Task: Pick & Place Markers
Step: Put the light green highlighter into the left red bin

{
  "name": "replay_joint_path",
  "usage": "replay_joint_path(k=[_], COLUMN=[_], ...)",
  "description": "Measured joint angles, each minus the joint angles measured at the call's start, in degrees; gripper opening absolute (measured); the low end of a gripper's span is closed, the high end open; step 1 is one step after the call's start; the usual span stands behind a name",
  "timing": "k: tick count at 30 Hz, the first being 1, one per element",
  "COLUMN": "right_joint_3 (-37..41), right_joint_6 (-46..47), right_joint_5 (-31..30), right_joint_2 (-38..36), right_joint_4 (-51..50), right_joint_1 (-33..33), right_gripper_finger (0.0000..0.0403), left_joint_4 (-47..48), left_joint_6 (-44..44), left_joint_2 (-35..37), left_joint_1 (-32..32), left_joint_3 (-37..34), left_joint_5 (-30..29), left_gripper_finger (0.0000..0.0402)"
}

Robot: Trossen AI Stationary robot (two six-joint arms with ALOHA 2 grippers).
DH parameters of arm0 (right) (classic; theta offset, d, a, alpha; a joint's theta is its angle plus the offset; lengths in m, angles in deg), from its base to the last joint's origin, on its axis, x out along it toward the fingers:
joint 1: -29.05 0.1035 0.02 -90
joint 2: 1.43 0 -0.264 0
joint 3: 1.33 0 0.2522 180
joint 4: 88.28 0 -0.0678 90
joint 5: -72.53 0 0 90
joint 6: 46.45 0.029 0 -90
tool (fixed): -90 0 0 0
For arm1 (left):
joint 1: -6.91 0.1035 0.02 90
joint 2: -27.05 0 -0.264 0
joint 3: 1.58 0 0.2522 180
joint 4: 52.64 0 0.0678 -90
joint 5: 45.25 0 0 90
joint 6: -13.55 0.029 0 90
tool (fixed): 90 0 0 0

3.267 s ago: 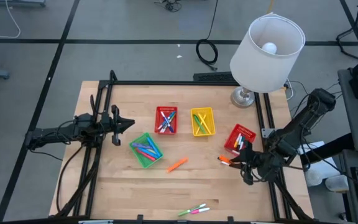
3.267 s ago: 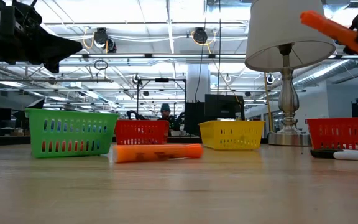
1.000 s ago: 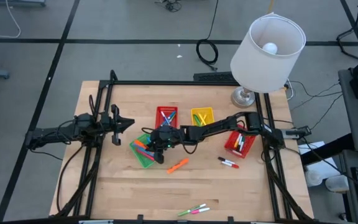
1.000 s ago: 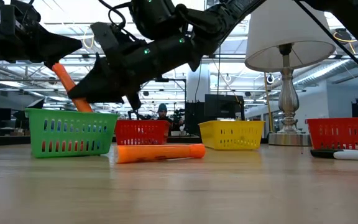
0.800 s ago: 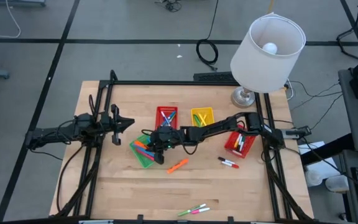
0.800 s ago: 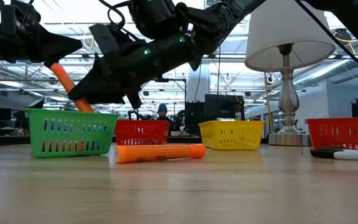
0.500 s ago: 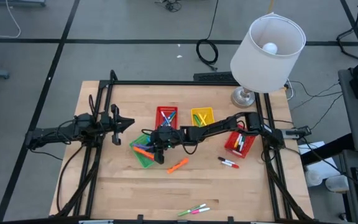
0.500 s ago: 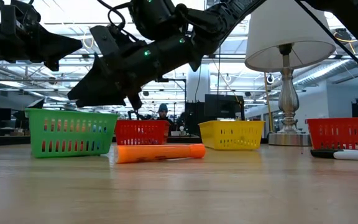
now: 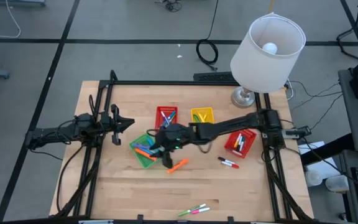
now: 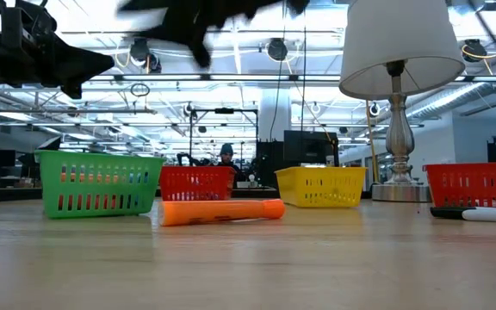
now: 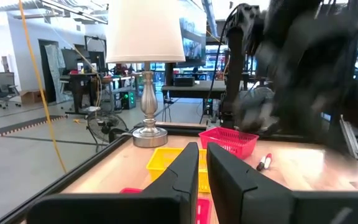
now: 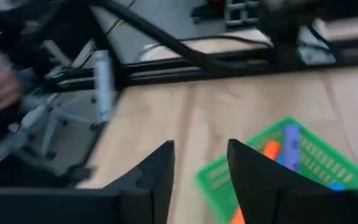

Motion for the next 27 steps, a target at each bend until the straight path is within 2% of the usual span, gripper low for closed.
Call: replay_joint_path(k=[2, 4, 8, 11, 15, 18, 21, 24, 27], right_joint_3=[0.0, 0.0, 2.31, 6.55, 16.0, 27.64, 41.78, 56.36, 69.8], right_joint_6=[-2.42, -5.05, -10.41, -14.11, -15.79, -16.46, -17.19, -17.3, -18.57], right_joint_5=[0.09, -2.78, -14.76, -20.64, -30.72, -36.85, -37.61, -37.42, -37.35], right_joint_2=[-5.4, -11.03, -22.31, -30.73, -42.85, -51.46, -59.21, -65.02, -66.89], right_joint_4=[-5.58, -10.06, -14.24, -14.41, -12.46, -6.21, 3.8, 18.43, 36.5], right_joint_1=[1.74, 4.22, 11.49, 17.22, 25.04, 30.08, 32.94, 33.89, 33.39], right_gripper_finger=[0.0128, 0.0113, 0.0062, 0.0014, 0.001, 0.0004, 0.0002, 0.0001, 0.0001], left_joint_4=[0.36, 0.51, 0.77, 0.75, 0.75, 0.72, 0.72, 0.72, 0.72], left_joint_6=[-0.45, -0.89, -1.04, -1.08, -1.13, -1.13, -1.12, -1.11, -1.11], left_joint_2=[0.0, -0.02, -0.02, -0.01, -0.02, -0.02, -0.01, -0.01, -0.01], left_joint_1=[-0.01, -0.02, -0.02, 0.0, -0.02, -0.02, -0.01, -0.01, -0.02], left_joint_3=[0.0, -0.02, -0.02, -0.02, -0.02, -0.02, -0.02, -0.02, -0.02], left_joint_5=[0.04, 0.04, 0.04, 0.05, 0.06, 0.05, 0.04, 0.04, 0.04], left_gripper_finger=[0.0042, 0.0042, 0.0042, 0.0042, 0.0042, 0.0042, 0.0042, 0.0042, 0.0042])
